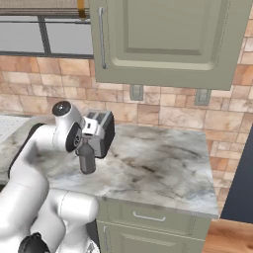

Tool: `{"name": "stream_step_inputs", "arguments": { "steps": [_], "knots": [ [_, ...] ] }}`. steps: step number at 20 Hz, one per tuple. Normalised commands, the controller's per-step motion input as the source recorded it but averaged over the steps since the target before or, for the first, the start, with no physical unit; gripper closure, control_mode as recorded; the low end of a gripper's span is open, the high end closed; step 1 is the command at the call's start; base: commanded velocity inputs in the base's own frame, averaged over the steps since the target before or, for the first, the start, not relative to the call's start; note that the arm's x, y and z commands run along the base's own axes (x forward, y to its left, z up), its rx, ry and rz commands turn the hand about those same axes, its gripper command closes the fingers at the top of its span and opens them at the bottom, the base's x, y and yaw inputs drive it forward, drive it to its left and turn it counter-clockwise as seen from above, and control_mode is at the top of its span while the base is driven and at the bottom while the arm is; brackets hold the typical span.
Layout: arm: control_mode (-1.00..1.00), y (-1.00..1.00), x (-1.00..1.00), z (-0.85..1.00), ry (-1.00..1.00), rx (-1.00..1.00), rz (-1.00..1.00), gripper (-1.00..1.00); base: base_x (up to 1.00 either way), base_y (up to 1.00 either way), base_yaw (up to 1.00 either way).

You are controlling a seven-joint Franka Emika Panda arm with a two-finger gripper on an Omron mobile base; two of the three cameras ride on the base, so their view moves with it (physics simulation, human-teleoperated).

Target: Move the drinks to the dining counter.

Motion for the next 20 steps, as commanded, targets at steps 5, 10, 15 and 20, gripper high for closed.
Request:
{"name": "stream_step_inputs", "arguments": {
  "steps": [5,10,15,20],
  "knots": [
    [-1.0,0.0,-0.22,0.61,-0.04,0.0,0.0,1.0,0.0,0.0,0.0],
    [-1.0,-0.02,-0.19,0.62,0.0,0.0,0.0,1.0,0.0,0.0,0.0],
    [-1.0,-0.01,-0.15,0.58,0.0,0.0,0.0,1.0,0.0,0.0,0.0],
    [-1.0,0.0,-0.09,0.38,0.02,0.0,0.0,1.0,0.0,0.0,0.0]
  ]
}}
